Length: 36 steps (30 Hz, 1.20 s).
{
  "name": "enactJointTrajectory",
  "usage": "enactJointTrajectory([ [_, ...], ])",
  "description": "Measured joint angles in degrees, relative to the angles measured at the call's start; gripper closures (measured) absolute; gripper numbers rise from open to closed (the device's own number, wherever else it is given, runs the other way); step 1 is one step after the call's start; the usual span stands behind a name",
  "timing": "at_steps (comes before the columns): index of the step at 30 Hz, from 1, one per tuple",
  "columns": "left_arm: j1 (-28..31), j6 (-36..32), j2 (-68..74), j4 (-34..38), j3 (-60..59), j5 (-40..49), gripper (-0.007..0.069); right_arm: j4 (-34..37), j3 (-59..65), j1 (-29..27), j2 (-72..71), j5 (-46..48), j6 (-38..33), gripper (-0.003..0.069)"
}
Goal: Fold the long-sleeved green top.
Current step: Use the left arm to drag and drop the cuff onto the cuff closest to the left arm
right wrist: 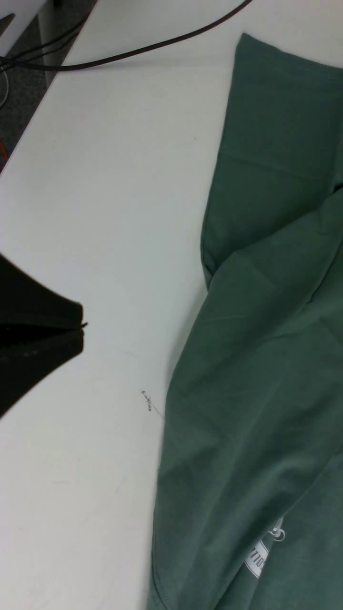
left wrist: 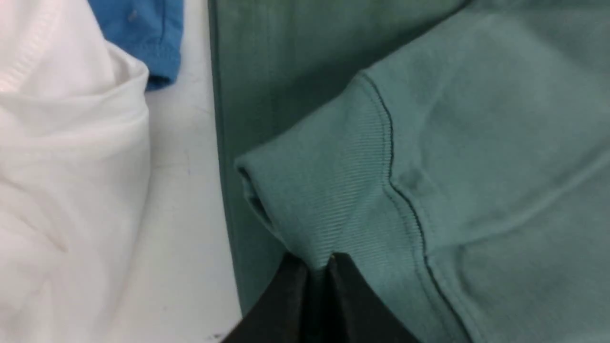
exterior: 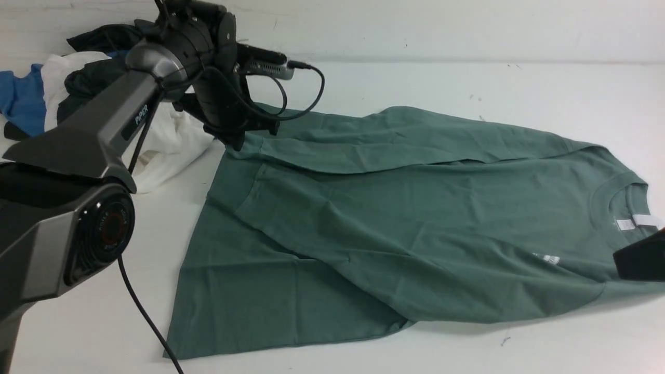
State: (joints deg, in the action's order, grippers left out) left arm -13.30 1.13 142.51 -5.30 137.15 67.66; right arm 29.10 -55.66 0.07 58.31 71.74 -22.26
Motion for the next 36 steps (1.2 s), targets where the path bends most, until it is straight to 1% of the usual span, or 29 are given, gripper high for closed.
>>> enactJointTrajectory([
  [1, 0.0, 1.03, 1.12, -1.73, 0.0, -0.44, 0.0593, 0.06, 0.0, 0.0, 0.0, 0.0, 0.0, 0.0673],
  [5, 0.0, 2.16, 2.31, -2.96, -0.05, -0.73, 0.056, 0.06, 0.0, 0.0, 0.0, 0.0, 0.0, 0.0673],
  [8, 0.0, 2.42, 3.01, -3.32, -0.05, -1.16, 0.0496, 0.06, 0.0, 0.0, 0.0, 0.0, 0.0, 0.0673],
  [9, 0.0, 2.42, 3.0, -3.32, -0.05, -1.16, 0.0491, 0.06, 0.0, 0.0, 0.0, 0.0, 0.0, 0.0673],
  [10, 0.0, 2.42, 3.0, -3.32, -0.05, -1.37, 0.0456, 0.11, 0.0, 0.0, 0.0, 0.0, 0.0, 0.0673],
  [12, 0.0, 2.42, 3.0, -3.07, -0.05, -1.87, 0.0414, 0.12, 0.0, 0.0, 0.0, 0.0, 0.0, 0.0673],
  [13, 0.0, 2.42, 3.0, -3.07, -0.05, -1.87, 0.0414, 0.12, 0.0, 0.0, 0.0, 0.0, 0.0, 0.0673],
  [15, 0.0, 2.42, 3.3, -2.73, -0.05, -1.91, 0.0384, 0.17, 0.0, 0.0, 0.0, 0.0, 0.0, 0.0673],
  [18, 0.0, 2.42, 3.98, -1.85, -0.05, -1.93, 0.0381, 0.17, 0.0, 0.0, 0.0, 0.0, 0.0, 0.0673],
  [20, 0.0, 2.42, 4.25, -1.51, -0.05, -2.13, 0.0389, 0.17, 0.0, 0.0, 0.0, 0.0, 0.0, 0.0673],
  [22, 0.0, 2.42, 4.32, -1.2, -0.05, -2.27, 0.0422, 0.17, 0.0, 0.0, 0.0, 0.0, 0.0, 0.0673],
  [23, 0.0, 2.42, 4.32, -1.1, -0.05, -2.27, 0.048, 0.17, 0.0, 0.0, 0.0, 0.0, 0.0, 0.0673],
  [26, 0.0, 2.42, 4.01, -1.26, 0.01, -2.22, 0.059, 0.17, 0.0, 0.0, 0.0, 0.0, 0.0, 0.0673],
  [28, 0.0, 2.42, 3.29, -1.34, 0.01, -1.96, 0.0607, 0.17, 0.0, 0.0, 0.0, 0.0, 0.0, 0.0673],
  [33, 0.0, 2.37, -0.48, -1.39, 0.01, -1.52, 0.0608, 0.17, 0.0, 0.0, 0.0, 0.0, 0.0, 0.0673],
  [36, 0.0, 2.19, -3.49, -1.11, 0.01, 0.63, 0.0608, 0.17, 0.0, 0.0, 0.0, 0.0, 0.0, 0.0673],
])
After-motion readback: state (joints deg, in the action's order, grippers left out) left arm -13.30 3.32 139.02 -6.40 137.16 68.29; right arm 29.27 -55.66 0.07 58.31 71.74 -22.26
